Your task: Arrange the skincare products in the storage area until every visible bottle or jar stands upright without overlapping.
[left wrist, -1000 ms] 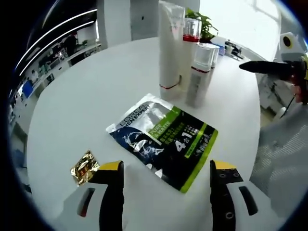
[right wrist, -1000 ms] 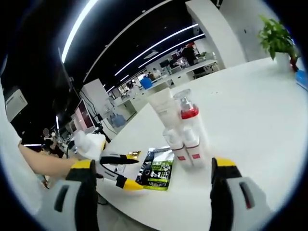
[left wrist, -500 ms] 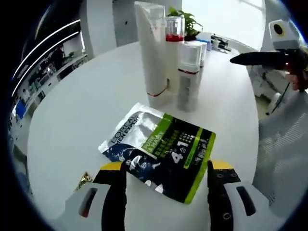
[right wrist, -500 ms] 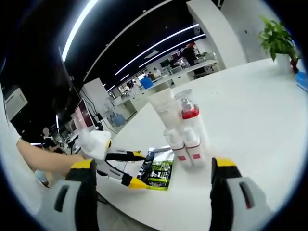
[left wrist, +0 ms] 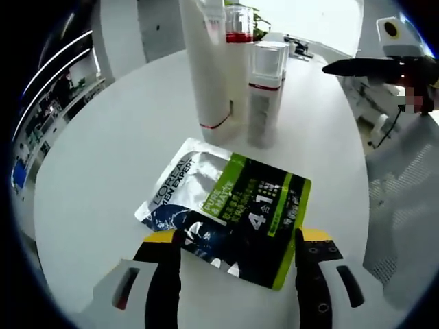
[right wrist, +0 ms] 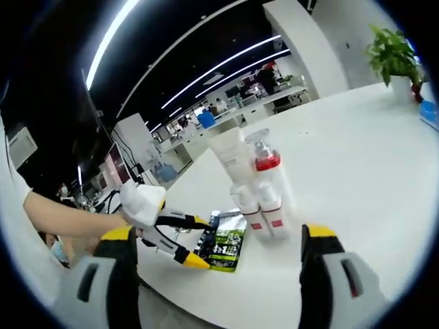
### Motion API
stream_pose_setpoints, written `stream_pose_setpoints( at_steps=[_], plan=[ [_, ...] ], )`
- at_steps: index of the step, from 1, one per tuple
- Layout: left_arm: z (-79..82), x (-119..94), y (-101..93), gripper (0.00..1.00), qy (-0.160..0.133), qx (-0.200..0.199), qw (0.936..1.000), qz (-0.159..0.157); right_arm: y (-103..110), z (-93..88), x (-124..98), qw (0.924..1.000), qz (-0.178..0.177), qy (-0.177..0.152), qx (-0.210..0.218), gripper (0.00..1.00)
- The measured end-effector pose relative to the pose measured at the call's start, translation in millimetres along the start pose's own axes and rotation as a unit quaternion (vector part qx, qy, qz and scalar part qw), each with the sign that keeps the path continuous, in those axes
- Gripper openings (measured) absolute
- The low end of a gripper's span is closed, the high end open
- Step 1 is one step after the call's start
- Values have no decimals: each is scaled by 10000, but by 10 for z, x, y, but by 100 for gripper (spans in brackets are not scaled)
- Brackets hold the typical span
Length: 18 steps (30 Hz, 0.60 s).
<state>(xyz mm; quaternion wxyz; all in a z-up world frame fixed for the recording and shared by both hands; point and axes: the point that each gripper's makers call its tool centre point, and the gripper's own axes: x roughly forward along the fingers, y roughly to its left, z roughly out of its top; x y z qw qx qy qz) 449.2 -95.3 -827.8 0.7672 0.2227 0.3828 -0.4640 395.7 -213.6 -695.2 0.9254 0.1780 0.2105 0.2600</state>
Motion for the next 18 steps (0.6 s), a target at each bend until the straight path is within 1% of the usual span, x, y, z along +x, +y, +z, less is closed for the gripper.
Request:
stream_pose_setpoints(
  at_steps=[4, 7, 11, 15, 18],
  plan=[
    [1, -2, 1, 65, 24, 11, 10000, -27, 1, 1, 1, 10000, -4, 1, -6, 100],
    [6, -11, 0, 64, 4, -54, 10000, -17, 2, -2, 3, 10000, -1, 11, -21, 100],
    [48, -55, -20, 65, -104, -139, 9998, -14, 7, -3, 3, 10000, 1, 16, -28, 100],
    [78, -119, -40, 66, -233, -308, 9993, 3, 19, -9, 6, 10000, 22, 38, -55, 100],
    [45, -188, -56, 68, -303, -542, 9981, 30, 30, -8, 7, 10000, 33, 38, -79, 100]
  ],
)
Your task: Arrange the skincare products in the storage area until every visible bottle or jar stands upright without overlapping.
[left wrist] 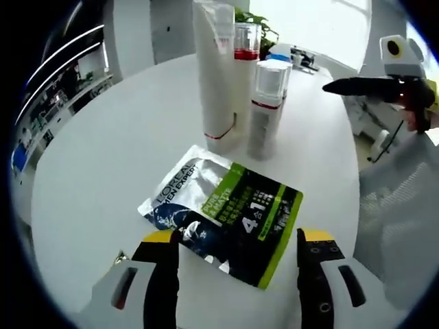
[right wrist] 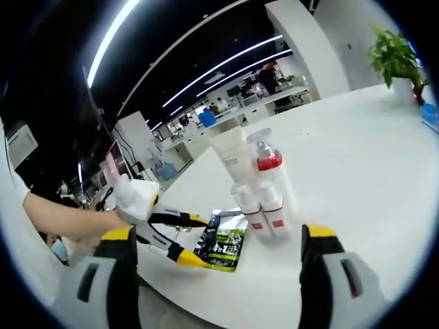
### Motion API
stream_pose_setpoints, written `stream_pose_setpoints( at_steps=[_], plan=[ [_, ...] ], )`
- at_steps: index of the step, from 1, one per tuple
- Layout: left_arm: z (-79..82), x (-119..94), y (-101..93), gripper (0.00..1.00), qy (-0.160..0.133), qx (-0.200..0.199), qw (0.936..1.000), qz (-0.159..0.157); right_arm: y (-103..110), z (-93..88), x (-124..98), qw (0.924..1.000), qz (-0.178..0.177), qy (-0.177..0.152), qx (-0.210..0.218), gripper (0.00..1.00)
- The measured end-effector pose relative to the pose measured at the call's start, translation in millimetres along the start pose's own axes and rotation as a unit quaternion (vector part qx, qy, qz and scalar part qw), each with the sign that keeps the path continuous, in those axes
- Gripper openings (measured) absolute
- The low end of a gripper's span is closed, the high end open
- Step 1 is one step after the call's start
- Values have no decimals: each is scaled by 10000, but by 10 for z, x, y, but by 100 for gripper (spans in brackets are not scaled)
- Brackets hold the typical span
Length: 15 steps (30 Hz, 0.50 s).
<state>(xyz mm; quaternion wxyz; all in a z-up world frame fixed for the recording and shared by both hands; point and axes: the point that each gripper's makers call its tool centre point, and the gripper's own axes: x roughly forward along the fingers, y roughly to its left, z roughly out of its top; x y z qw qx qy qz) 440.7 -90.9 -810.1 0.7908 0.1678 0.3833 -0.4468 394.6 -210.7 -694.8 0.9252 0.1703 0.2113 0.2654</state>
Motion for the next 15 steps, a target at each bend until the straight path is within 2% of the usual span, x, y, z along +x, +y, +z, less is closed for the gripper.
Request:
stream_pose_setpoints(
  at_steps=[5, 8, 15],
  plan=[
    [-78, -114, -21, 71, -38, -403, 9992, 49, 0, -5, 1, 10000, 14, 7, -29, 100],
    [-123, -198, -20, 73, -101, -509, 9986, 110, 13, -8, 4, 10000, 28, 23, -46, 100],
    [-234, -444, 44, 78, -310, -907, 9947, 385, 27, -16, 11, 9999, 66, 53, -76, 100]
  ],
)
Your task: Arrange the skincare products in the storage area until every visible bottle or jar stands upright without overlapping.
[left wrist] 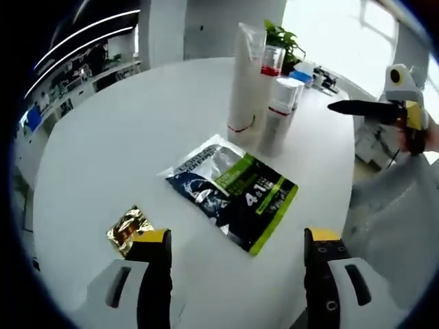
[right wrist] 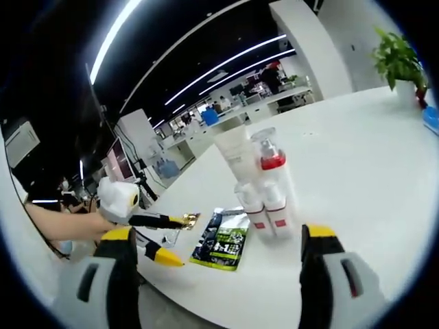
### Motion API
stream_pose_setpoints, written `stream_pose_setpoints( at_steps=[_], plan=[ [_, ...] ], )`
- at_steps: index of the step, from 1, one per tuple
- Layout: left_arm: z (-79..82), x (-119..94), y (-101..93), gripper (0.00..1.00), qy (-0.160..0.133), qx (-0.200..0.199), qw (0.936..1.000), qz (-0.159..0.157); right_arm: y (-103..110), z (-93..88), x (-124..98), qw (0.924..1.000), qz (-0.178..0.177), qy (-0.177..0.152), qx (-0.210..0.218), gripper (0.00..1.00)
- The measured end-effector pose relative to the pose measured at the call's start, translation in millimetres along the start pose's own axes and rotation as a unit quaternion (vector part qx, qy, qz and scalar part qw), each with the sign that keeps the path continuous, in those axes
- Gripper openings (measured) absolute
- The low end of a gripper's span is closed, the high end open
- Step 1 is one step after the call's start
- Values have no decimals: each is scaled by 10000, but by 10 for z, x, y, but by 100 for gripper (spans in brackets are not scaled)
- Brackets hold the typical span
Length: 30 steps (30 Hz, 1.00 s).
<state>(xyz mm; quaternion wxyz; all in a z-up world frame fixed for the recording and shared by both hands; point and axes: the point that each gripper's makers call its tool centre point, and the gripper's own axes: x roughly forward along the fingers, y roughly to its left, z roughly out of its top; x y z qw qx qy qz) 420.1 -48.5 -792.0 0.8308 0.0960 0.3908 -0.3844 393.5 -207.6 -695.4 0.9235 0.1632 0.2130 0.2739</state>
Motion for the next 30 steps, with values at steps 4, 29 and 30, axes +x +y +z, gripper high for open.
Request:
stream_pose_setpoints(
  at_steps=[4, 29, 30],
  plan=[
    [2, -137, 53, 82, -232, -254, 9993, 133, 11, 7, 0, 10000, 14, -6, -20, 100],
    [-159, -767, 35, 94, -846, -1110, 9886, 558, 93, 63, -44, 9999, 44, -79, -74, 100],
    [-167, -783, 25, 94, -839, -1136, 9884, 563, 98, 64, -46, 9999, 45, -78, -66, 100]
  ],
)
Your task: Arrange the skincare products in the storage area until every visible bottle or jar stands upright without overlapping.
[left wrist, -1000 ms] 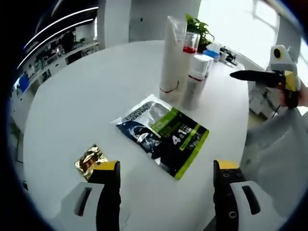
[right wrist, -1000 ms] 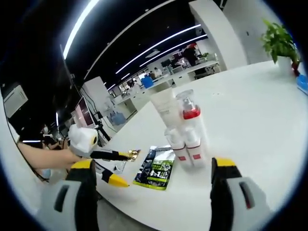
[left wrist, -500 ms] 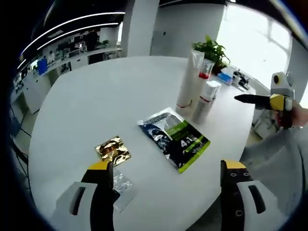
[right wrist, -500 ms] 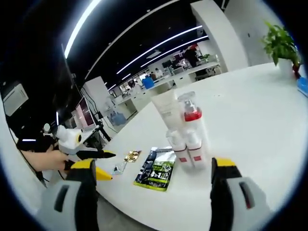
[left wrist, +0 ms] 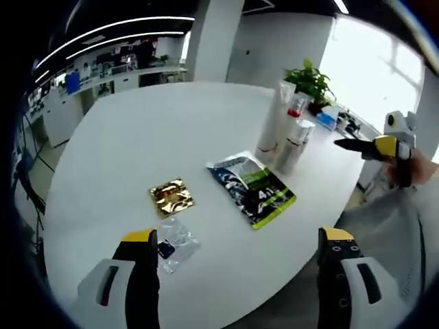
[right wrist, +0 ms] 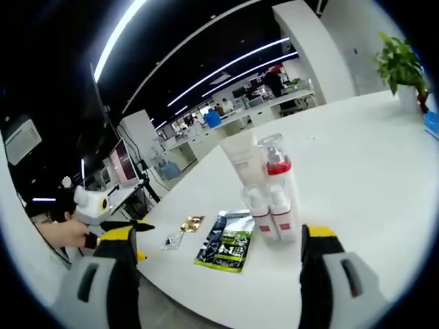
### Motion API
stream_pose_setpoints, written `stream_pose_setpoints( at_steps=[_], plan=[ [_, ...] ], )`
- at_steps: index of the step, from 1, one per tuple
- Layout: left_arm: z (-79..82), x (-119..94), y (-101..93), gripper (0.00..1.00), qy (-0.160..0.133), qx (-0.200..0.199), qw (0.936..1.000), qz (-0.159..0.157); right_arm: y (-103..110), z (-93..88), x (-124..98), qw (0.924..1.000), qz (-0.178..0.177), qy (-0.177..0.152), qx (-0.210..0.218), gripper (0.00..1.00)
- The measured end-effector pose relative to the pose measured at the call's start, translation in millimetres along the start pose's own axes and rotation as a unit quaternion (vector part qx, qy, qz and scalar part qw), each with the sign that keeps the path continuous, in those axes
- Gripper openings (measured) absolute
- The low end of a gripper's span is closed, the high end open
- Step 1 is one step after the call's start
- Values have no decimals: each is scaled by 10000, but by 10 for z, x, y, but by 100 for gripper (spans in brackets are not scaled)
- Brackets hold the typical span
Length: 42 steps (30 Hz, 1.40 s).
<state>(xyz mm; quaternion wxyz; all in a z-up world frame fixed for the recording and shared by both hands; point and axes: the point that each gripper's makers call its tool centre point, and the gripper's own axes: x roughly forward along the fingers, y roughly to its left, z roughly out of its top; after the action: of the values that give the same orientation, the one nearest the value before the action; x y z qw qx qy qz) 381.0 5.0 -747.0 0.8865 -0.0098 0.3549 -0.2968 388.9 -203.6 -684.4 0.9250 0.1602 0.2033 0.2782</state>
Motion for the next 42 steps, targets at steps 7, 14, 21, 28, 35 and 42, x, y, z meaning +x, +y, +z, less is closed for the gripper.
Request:
stream_pose_setpoints(
  at_steps=[7, 14, 21, 28, 35, 42],
  plan=[
    [-22, -141, 29, 96, -93, -186, 9997, 159, 86, 3, -22, 10000, 36, 4, -14, 100],
    [-79, -238, 94, 97, -187, -368, 9988, 258, 95, -22, -27, 10000, 13, 16, -86, 100],
    [-62, -269, 171, 97, -259, -452, 9977, 425, 87, -91, -15, 9996, 28, 145, -244, 100],
    [-94, -249, 182, 97, -155, -391, 9982, 422, 99, -116, -6, 9992, 62, 208, -334, 100],
    [-118, -202, 337, 97, 172, 48, 9987, 472, 80, -121, -12, 9994, 40, 213, -283, 100],
    [-187, -77, 506, 93, 721, 818, 9932, 410, 49, -123, -18, 9995, 0, 199, -236, 100]
  ],
)
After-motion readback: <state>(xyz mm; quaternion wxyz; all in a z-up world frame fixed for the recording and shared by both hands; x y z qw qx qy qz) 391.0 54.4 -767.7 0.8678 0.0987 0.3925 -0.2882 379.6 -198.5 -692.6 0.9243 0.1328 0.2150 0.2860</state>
